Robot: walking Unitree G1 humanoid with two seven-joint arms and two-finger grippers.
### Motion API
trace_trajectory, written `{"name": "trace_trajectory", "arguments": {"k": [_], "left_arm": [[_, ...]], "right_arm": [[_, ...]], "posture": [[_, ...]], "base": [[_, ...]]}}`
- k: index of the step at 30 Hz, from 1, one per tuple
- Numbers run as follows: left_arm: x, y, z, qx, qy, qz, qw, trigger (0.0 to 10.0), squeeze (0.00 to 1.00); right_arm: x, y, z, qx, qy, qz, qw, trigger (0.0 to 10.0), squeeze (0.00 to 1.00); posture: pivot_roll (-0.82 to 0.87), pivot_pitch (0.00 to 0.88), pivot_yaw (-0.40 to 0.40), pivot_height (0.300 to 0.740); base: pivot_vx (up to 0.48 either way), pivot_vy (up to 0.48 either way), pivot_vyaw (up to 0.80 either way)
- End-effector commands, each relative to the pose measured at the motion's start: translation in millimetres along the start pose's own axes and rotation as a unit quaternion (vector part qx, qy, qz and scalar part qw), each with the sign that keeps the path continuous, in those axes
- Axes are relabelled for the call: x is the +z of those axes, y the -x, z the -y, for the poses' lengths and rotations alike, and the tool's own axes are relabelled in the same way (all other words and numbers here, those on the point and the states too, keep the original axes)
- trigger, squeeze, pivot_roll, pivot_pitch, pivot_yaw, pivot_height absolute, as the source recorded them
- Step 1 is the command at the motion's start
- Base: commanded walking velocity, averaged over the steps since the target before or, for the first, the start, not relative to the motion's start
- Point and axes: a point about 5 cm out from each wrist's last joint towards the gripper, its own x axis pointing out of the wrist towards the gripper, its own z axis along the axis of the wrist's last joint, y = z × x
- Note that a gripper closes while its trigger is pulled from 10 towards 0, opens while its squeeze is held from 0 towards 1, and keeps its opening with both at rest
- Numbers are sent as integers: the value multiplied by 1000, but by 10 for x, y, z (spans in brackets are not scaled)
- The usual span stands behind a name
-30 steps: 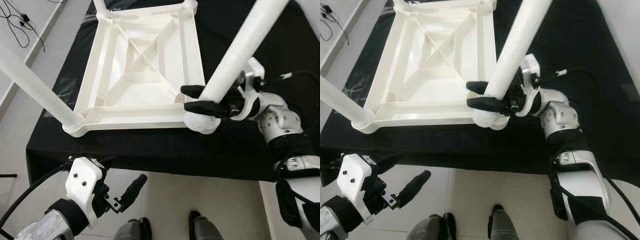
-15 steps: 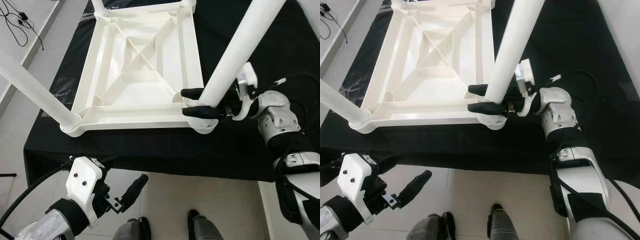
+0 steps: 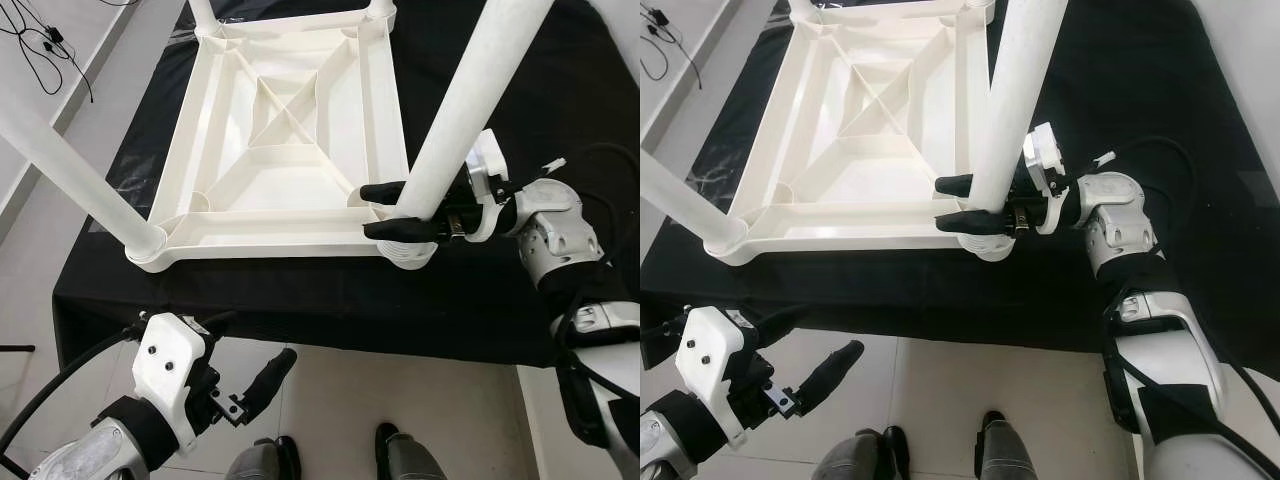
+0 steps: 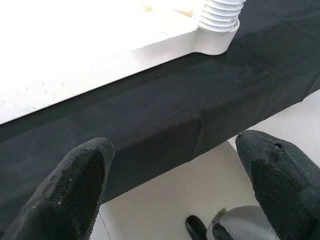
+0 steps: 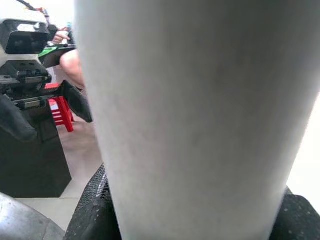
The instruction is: Building children table
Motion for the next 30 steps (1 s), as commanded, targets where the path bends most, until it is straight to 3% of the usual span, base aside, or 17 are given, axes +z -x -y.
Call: {"name": "trace_trajectory", "arguments": {"k": [1,5,10,15,19,21,22,24,27,30], "left_arm": [[-25,25,24,-6,0,-13,1000,10000,0],[-26,23,23,-7,1,-14,1000,10000,0],[-24,24,23,-8,0,-15,1000,10000,0],[-22,28,22,-8,-2,-15,1000,10000,0],[-20,29,22,-8,-3,-16,1000,10000,0],[-20,29,22,-8,-3,-16,1000,10000,0],[-19,28,21,-8,-4,-15,1000,10000,0],[-16,23,16,-8,-4,-15,1000,10000,0],[-16,23,16,-8,-4,-15,1000,10000,0],[-17,11,13,-10,-5,-15,1000,10000,0]], "right_arm": [[-254,86,-69,-14,-55,-24,998,10000,0],[-176,102,-11,-30,-58,8,998,10000,0],[-176,99,-16,-25,-57,3,998,10000,0],[-202,69,-67,0,-54,-23,998,10000,0],[-308,-12,-187,47,-18,-81,995,10000,0],[-308,-12,-187,47,-18,-81,995,10000,0],[-352,-47,-247,68,-8,-99,993,10000,0],[-520,-109,-449,148,16,-184,972,10000,0],[-520,-109,-449,148,16,-184,972,10000,0],[-554,-240,-544,194,19,-194,962,10000,0]], "posture": [[41,319,84,740],[45,321,86,740],[45,320,85,740],[48,324,87,740],[50,327,85,740],[50,327,85,740],[48,330,83,740],[45,332,85,740],[45,332,85,740],[48,329,82,740]], "base": [[0,0,0],[0,0,0],[0,0,0],[0,0,0],[0,0,0],[0,0,0],[0,0,0],[0,0,0],[0,0,0],[0,0,0]]}}
